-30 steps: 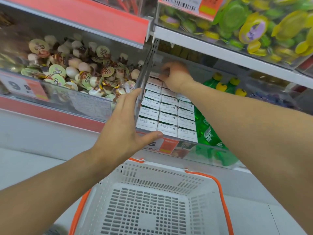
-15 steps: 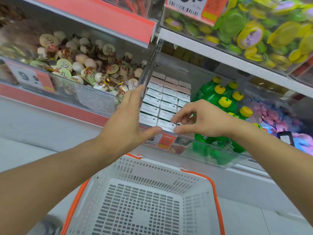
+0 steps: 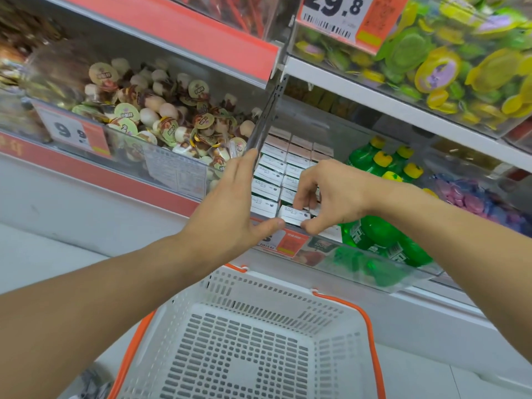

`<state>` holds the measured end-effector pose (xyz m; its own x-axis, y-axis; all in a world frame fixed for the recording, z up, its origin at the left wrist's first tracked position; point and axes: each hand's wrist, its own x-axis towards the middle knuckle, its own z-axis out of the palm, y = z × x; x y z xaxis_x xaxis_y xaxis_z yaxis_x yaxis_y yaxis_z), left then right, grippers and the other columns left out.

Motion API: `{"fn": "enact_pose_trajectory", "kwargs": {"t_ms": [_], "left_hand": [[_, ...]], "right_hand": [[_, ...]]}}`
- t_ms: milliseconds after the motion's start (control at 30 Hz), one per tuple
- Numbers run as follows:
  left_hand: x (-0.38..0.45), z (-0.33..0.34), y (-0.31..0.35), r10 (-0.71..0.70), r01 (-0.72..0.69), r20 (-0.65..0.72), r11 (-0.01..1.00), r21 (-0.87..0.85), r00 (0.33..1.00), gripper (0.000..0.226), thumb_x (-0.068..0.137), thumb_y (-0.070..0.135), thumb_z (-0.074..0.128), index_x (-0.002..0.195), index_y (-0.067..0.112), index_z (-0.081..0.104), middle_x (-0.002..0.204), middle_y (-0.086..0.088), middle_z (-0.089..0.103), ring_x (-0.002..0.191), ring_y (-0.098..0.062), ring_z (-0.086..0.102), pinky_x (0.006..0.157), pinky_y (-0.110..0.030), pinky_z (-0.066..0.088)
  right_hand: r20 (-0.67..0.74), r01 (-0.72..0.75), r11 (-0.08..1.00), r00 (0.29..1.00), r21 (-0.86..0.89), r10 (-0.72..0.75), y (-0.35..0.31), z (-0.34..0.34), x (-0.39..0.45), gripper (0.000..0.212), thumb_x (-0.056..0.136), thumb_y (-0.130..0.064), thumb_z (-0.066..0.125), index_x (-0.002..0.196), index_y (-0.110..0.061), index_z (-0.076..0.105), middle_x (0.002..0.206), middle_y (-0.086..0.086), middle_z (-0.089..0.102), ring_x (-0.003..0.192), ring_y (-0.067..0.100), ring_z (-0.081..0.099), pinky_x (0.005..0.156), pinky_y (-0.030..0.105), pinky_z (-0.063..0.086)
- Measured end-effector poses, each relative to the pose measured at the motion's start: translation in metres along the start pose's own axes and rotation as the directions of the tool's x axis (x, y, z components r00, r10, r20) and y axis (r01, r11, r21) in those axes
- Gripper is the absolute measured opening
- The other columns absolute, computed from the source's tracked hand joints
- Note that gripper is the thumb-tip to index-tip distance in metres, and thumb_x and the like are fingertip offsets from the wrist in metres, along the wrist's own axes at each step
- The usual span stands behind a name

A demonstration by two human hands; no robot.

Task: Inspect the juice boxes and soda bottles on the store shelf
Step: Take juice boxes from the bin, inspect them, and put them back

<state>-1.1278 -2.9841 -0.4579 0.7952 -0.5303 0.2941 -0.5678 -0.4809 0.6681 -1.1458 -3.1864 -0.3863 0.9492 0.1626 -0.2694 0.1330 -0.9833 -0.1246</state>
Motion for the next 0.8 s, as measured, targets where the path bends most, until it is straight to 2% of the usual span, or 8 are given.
{"fn": "enact_pose_trajectory", "kwargs": {"t_ms": [167, 267, 367, 433, 567, 633, 733, 800], "left_hand": [[-0.002, -0.001, 0.001, -0.003, 0.002, 0.012, 0.998, 0.069, 1.000, 0.102, 0.082, 0.048, 0.073, 0.155, 0.016, 0.010, 0.155, -0.004, 0.018, 0.136, -0.028, 0.038, 0.101, -0.038, 0.042], [-0.005, -0.002, 0.011, 0.194, -0.176, -0.117, 0.973, 0.149, 0.974, 0.080, 0.086, 0.041, 0.069, 0.149, 0.011, 0.030, 0.151, -0.011, 0.025, 0.139, -0.027, 0.030, 0.107, -0.037, 0.038], [-0.004, -0.004, 0.028, 0.309, -0.319, -0.089, 0.936, -0.151, 0.947, 0.052, 0.092, 0.031, 0.063, 0.140, 0.023, 0.045, 0.138, 0.005, 0.052, 0.128, -0.008, 0.048, 0.105, -0.021, 0.040], [-0.007, -0.003, 0.040, 0.243, -0.197, 0.053, 0.879, -0.434, 0.969, 0.045, 0.095, 0.029, 0.062, 0.136, 0.036, 0.047, 0.121, 0.014, 0.066, 0.110, -0.001, 0.061, 0.093, -0.021, 0.050], [-0.015, 0.012, 0.055, 0.083, 0.040, 0.154, 0.750, -0.661, 0.985, 0.040, 0.086, 0.033, 0.070, 0.125, 0.031, 0.059, 0.096, 0.003, 0.073, 0.085, -0.010, 0.070, 0.074, -0.031, 0.058], [-0.023, 0.020, 0.065, 0.017, 0.132, 0.198, 0.690, -0.712, 0.980, 0.037, 0.084, 0.035, 0.073, 0.118, 0.029, 0.063, 0.091, -0.001, 0.074, 0.073, -0.012, 0.069, 0.065, -0.031, 0.057], [-0.036, 0.031, 0.077, -0.051, 0.257, 0.299, 0.662, -0.704, 0.953, 0.039, 0.077, 0.044, 0.065, 0.113, 0.029, 0.062, 0.087, -0.002, 0.075, 0.071, -0.016, 0.071, 0.066, -0.032, 0.056], [-0.039, 0.033, 0.079, -0.031, 0.271, 0.358, 0.714, -0.646, 0.933, 0.037, 0.078, 0.050, 0.060, 0.110, 0.031, 0.061, 0.089, -0.002, 0.076, 0.079, -0.019, 0.073, 0.075, -0.034, 0.058]], "right_hand": [[-0.142, -0.016, 0.989, 0.989, 0.146, 0.037, 0.002, -0.009, -0.019, 0.040, 0.049, -0.040, 0.071, 0.086, -0.025, 0.076, 0.087, -0.009, 0.075, 0.075, 0.001, 0.069, 0.069, 0.034, 0.061], [-0.325, 0.044, 0.933, 0.942, 0.356, 0.079, 0.003, -0.019, -0.045, 0.036, 0.055, -0.027, 0.074, 0.090, -0.021, 0.079, 0.083, 0.000, 0.078, 0.072, 0.008, 0.075, 0.068, 0.038, 0.063], [-0.528, 0.259, 0.792, 0.844, 0.552, 0.092, 0.002, -0.012, -0.074, 0.032, 0.060, -0.011, 0.077, 0.092, -0.013, 0.080, 0.087, 0.006, 0.079, 0.076, 0.017, 0.075, 0.068, 0.027, 0.061], [-0.613, 0.376, 0.654, 0.771, 0.657, 0.172, 0.001, 0.002, -0.087, 0.030, 0.063, -0.016, 0.078, 0.092, -0.012, 0.080, 0.088, 0.008, 0.079, 0.074, 0.021, 0.074, 0.065, 0.026, 0.059], [-0.564, 0.402, 0.424, 0.727, 0.812, 0.391, -0.006, 0.044, -0.105, 0.033, 0.072, -0.026, 0.085, 0.102, -0.016, 0.078, 0.096, 0.006, 0.079, 0.080, 0.018, 0.075, 0.065, 0.025, 0.059], [-0.483, 0.342, 0.360, 0.750, 0.868, 0.451, -0.012, 0.062, -0.114, 0.039, 0.075, -0.038, 0.085, 0.109, -0.020, 0.076, 0.102, 0.008, 0.077, 0.086, 0.018, 0.073, 0.071, 0.026, 0.059], [-0.382, 0.295, 0.246, 0.774, 0.923, 0.506, -0.014, 0.075, -0.126, 0.037, 0.076, -0.022, 0.074, 0.113, -0.018, 0.073, 0.101, 0.010, 0.078, 0.086, 0.019, 0.074, 0.071, 0.029, 0.059], [-0.324, 0.260, 0.195, 0.798, 0.946, 0.508, -0.011, 0.080, -0.133, 0.038, 0.076, -0.018, 0.071, 0.113, -0.016, 0.073, 0.101, 0.011, 0.078, 0.085, 0.020, 0.073, 0.071, 0.030, 0.060]]}}
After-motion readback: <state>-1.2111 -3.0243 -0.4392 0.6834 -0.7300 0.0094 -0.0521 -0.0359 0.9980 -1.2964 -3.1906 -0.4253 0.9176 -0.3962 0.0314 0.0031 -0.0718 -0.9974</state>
